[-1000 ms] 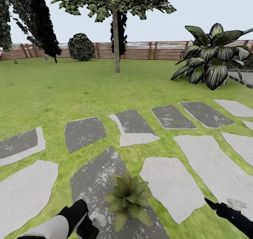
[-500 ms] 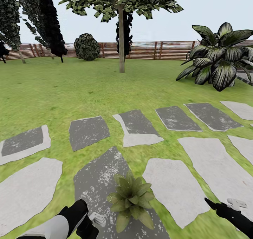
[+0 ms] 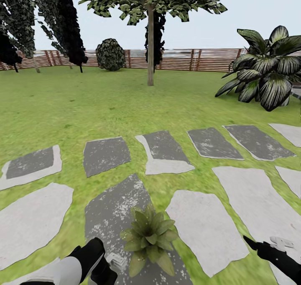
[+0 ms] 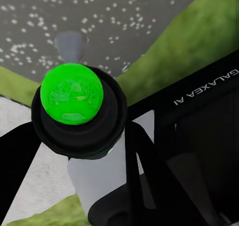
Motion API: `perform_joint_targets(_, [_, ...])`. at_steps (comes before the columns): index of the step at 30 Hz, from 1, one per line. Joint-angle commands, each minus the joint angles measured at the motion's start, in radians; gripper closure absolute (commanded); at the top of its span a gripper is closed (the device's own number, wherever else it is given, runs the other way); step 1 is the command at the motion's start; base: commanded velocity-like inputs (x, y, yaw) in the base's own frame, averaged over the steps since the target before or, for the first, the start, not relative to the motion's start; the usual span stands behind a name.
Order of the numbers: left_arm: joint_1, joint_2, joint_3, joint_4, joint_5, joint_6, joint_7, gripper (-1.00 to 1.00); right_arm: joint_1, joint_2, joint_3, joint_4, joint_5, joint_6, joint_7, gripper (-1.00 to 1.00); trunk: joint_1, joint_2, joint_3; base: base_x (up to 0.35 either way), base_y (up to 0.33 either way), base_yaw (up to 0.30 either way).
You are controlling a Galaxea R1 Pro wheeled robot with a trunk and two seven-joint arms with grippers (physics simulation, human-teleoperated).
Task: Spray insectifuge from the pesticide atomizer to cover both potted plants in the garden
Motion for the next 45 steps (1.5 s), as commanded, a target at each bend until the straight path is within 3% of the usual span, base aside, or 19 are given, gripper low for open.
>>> perform_joint_targets(1, [0.000,0.000,0.000,-0.002,-0.006,0.004,-0.007,1.00,-0.002,0.001,-0.006,-0.001,0.005,0.004,0.007,-1.00,0.000,0.000,-0.001,0.000,-0.004,0.192])
perform_joint_targets(7, [0.000,0.000,0.000,-0.002,-0.006,0.004,-0.007,1.00,-0.002,0.001,-0.006,-0.001,0.005,0.004,0.007,-1.00,0.000,0.000,-0.001,0.000,-0.001,0.226])
perform_joint_targets(19, [0.000,0.000,0.000,-0.002,-0.005,0.004,-0.007,1.00,-0.002,0.001,-0.006,-0.001,0.005,0.005,0.007,-1.00,0.000,0.000,-0.001,-0.099,-0.176,0.015])
perform_joint_targets(31, [0.000,0.002,0.004,-0.003,-0.004,0.004,-0.006,1.00,-0.002,0.001,-0.006,-0.001,0.005,0.004,0.007,-1.00,0.000,0.000,-0.001,-0.010,-0.009,0.071])
perform_joint_targets(40, [0.000,0.002,0.005,-0.008,-0.004,0.004,-0.006,1.00,-0.002,0.001,-0.006,-0.001,0.005,0.005,0.007,-1.00,0.000,0.000,-0.001,0.000,0.000,0.250])
perform_joint_targets(45, [0.000,0.000,0.003,-0.074,-0.002,0.018,-0.007,1.00,-0.002,-0.001,-0.005,-0.001,0.008,0.005,0.009,-1.00,0.000,0.000,-0.001,0.000,0.000,0.089])
